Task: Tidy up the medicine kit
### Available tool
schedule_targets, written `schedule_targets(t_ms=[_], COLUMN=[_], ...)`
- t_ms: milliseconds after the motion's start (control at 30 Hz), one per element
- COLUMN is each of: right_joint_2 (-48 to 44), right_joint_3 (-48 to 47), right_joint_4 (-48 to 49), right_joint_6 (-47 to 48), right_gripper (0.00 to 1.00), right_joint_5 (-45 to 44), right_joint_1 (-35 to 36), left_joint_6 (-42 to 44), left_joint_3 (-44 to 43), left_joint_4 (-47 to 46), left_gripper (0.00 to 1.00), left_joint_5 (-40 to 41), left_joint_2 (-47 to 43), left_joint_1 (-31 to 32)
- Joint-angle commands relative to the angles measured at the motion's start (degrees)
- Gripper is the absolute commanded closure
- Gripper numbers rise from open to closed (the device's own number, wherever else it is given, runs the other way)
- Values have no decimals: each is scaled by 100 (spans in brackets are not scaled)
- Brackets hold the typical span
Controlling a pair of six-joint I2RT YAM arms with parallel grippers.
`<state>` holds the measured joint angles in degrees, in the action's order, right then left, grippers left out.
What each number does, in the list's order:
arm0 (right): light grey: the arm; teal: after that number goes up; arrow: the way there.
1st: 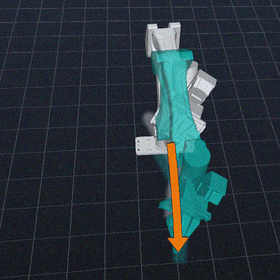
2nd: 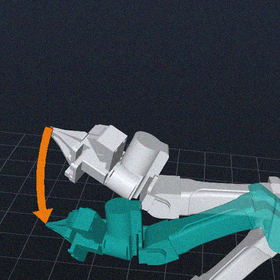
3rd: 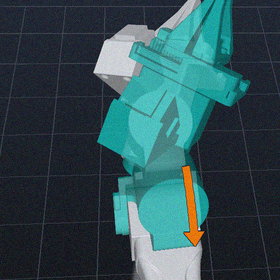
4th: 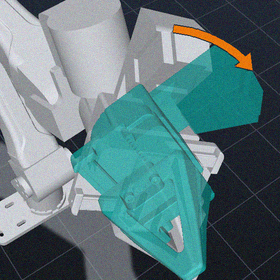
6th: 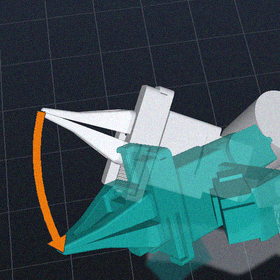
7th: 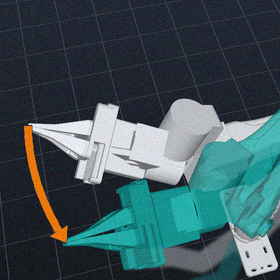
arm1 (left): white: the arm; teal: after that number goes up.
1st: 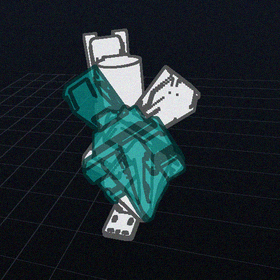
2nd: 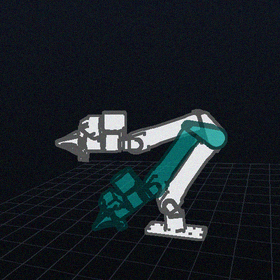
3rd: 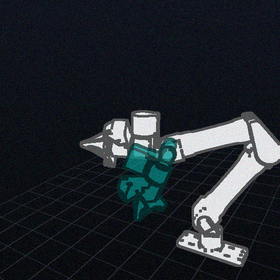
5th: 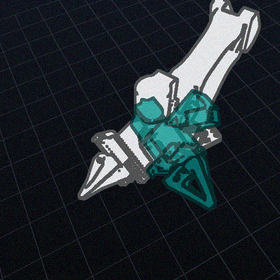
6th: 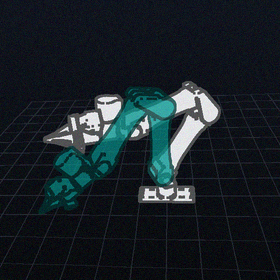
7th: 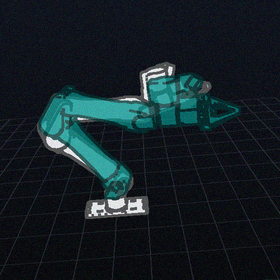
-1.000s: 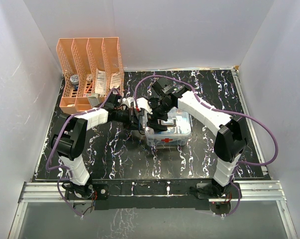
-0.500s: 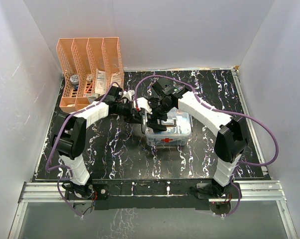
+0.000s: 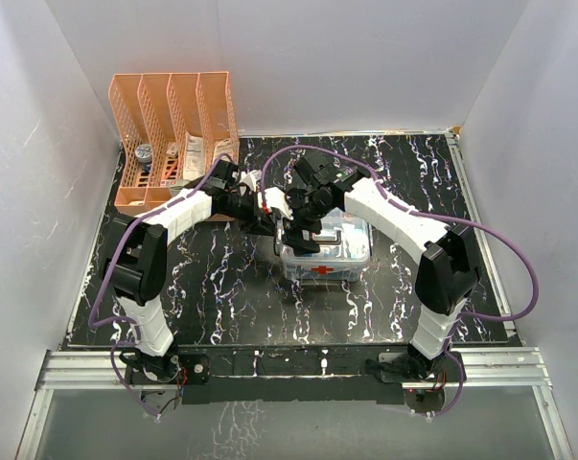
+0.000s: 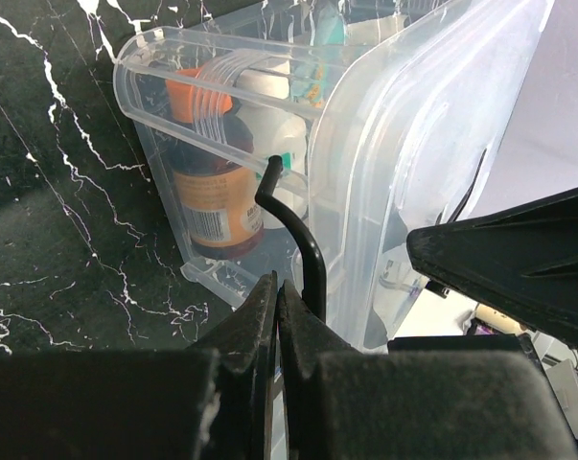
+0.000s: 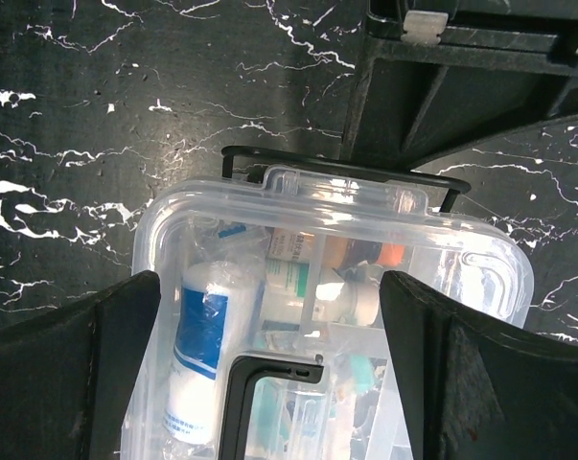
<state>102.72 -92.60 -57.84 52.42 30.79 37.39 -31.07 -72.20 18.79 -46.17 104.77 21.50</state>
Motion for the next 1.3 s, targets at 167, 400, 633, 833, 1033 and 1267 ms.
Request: schedule_targets(t_ms=[167,400,633,833,1033,1267], right_joint_2=[345,361,329,350,397,276], right_joint_3=[547,615,688,667,636,652], right_joint_4=[-48,-43,-34,-40,-60,133], right_joint_6=[88,71,31,44,66,-9], right_gripper=[2,2,2,2,2,2], right_joint_5=[-490,-578,-667,-685,-668,-440], right_joint_1=[46,43,35,24,-3,-118], left_joint_6=[94,221,285,316,522,1279], left_joint_3=[-445,-714,-867,-949,-1094,-1087], left_joint_4=[424,754,928,958,1147,1575], left_gripper=[100,100,100,100,100,93], left_joint_5=[-597,-592,-613,-614,-552,483], left_joint_2=[-362,-414,-371,-310,-296,-611], left_joint_1=[163,166,172,212,182,-301])
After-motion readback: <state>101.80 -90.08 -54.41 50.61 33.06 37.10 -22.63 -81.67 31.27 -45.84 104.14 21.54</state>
